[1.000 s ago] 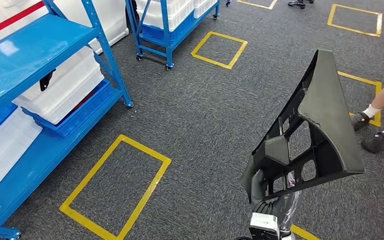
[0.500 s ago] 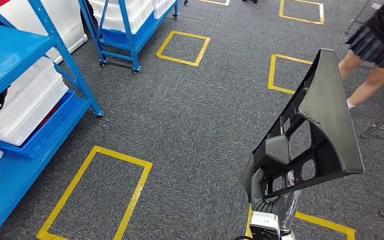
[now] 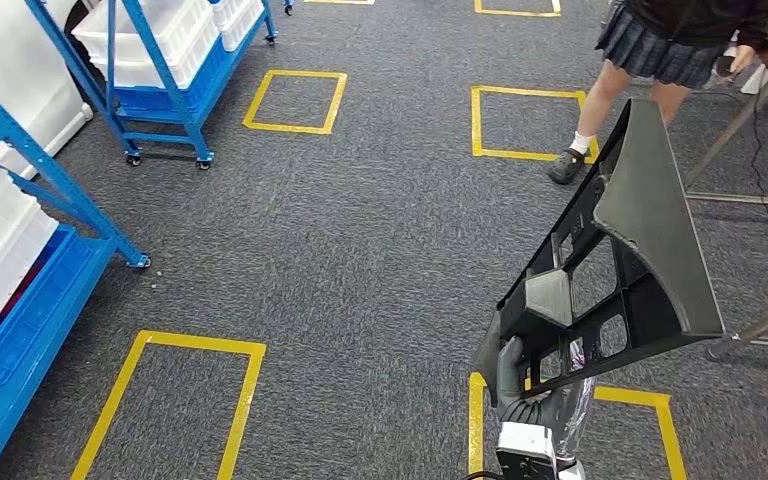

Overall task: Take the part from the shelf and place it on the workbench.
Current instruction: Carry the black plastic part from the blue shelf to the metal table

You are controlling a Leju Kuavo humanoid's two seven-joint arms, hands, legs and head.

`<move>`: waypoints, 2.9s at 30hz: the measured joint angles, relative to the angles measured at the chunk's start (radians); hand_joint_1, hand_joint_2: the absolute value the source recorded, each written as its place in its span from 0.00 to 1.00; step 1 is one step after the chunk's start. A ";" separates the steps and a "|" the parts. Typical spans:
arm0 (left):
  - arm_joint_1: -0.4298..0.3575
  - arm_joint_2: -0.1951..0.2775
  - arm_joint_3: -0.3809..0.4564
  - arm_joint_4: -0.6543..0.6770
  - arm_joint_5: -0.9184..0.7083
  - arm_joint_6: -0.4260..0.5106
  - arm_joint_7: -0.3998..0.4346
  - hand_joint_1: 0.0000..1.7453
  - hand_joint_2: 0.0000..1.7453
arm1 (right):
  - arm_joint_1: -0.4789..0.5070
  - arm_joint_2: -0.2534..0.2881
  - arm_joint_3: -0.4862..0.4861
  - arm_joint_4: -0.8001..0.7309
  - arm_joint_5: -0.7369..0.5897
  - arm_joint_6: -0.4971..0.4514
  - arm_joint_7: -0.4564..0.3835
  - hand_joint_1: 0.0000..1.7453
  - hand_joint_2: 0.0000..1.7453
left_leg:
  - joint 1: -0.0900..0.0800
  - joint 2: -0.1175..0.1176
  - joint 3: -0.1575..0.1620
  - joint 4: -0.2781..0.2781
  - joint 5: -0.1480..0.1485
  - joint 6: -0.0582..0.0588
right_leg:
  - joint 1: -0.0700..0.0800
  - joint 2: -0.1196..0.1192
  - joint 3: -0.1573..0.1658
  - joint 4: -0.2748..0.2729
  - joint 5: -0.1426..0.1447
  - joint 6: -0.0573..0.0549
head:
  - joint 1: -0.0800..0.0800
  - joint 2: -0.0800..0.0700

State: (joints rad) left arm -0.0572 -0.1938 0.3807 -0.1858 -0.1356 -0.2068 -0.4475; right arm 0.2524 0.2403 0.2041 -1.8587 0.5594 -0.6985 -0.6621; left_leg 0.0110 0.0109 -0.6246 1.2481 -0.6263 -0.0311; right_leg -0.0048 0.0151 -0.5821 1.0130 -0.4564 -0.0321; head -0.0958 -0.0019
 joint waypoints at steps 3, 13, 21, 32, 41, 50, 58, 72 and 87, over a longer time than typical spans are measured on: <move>0.003 0.000 0.000 0.000 0.000 0.000 0.000 0.00 1.00 | 0.001 -0.003 0.002 0.007 -0.002 0.000 0.000 1.00 1.00 | 0.000 -0.010 -0.014 -0.005 0.051 0.004 | 0.001 0.048 0.003 0.003 0.000 0.000 | 0.000 0.000; -0.002 0.002 0.001 0.000 0.002 0.005 -0.002 0.00 1.00 | -0.019 -0.015 0.017 0.029 -0.012 0.000 0.006 1.00 1.00 | 0.007 -0.035 0.083 -0.262 0.166 0.053 | -0.001 0.035 -0.056 0.090 -0.046 0.048 | 0.000 0.000; 0.002 -0.002 0.003 0.000 0.003 0.009 0.000 0.00 1.00 | -0.031 -0.027 0.023 0.054 -0.028 0.001 0.009 1.00 1.00 | 0.001 0.072 0.094 -0.258 0.150 0.041 | -0.008 -0.068 -0.024 0.047 -0.010 0.054 | 0.001 0.000; 0.002 -0.003 0.003 0.000 -0.019 0.009 0.003 0.00 1.00 | -0.031 -0.029 0.030 0.057 -0.028 0.001 0.009 1.00 1.00 | 0.006 -0.004 -0.029 0.044 -0.004 -0.001 | -0.004 0.024 0.000 -0.007 0.005 0.005 | 0.000 0.000; -0.004 0.003 -0.004 0.000 -0.038 0.020 0.010 0.00 1.00 | -0.031 -0.029 0.030 0.049 -0.021 0.006 0.024 1.00 1.00 | 0.005 -0.068 0.088 -0.249 0.150 0.034 | -0.010 0.128 -0.016 0.003 0.010 0.043 | 0.000 0.000; 0.000 0.008 -0.004 0.000 -0.036 0.049 -0.035 0.00 1.00 | -0.055 -0.031 0.039 0.061 -0.034 0.007 0.028 1.00 1.00 | 0.004 0.059 0.100 -0.262 0.148 0.049 | -0.008 -0.032 -0.092 0.163 -0.042 0.057 | 0.002 0.000; -0.008 0.009 -0.004 -0.001 -0.053 0.051 -0.041 0.00 1.00 | -0.062 -0.035 0.039 0.064 -0.052 0.006 0.024 1.00 1.00 | -0.001 0.077 0.105 -0.218 0.096 0.009 | 0.000 -0.035 -0.006 -0.008 0.008 0.013 | 0.002 0.000; -0.018 0.014 -0.005 -0.002 -0.067 0.063 -0.057 0.00 1.00 | -0.083 -0.035 0.040 0.078 -0.078 0.008 -0.003 1.00 1.00 | 0.006 -0.079 0.084 -0.252 0.155 0.038 | -0.008 0.122 -0.026 0.007 0.013 0.043 | 0.002 0.000; -0.022 0.009 0.019 -0.003 -0.060 0.061 -0.050 0.00 1.00 | -0.073 -0.037 0.040 0.070 -0.076 0.022 0.009 1.00 1.00 | 0.000 0.103 0.116 -0.255 0.124 0.013 | -0.002 -0.050 -0.012 -0.006 0.014 0.036 | 0.003 0.000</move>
State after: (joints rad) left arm -0.0794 -0.1847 0.4002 -0.1891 -0.1955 -0.1462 -0.4971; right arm 0.1793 0.2038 0.2438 -1.7888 0.4836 -0.6766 -0.6536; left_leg 0.0109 0.1143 -0.5089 0.9931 -0.5023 -0.0180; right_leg -0.0065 -0.0348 -0.5945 1.0069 -0.4427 0.0036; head -0.0927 -0.0015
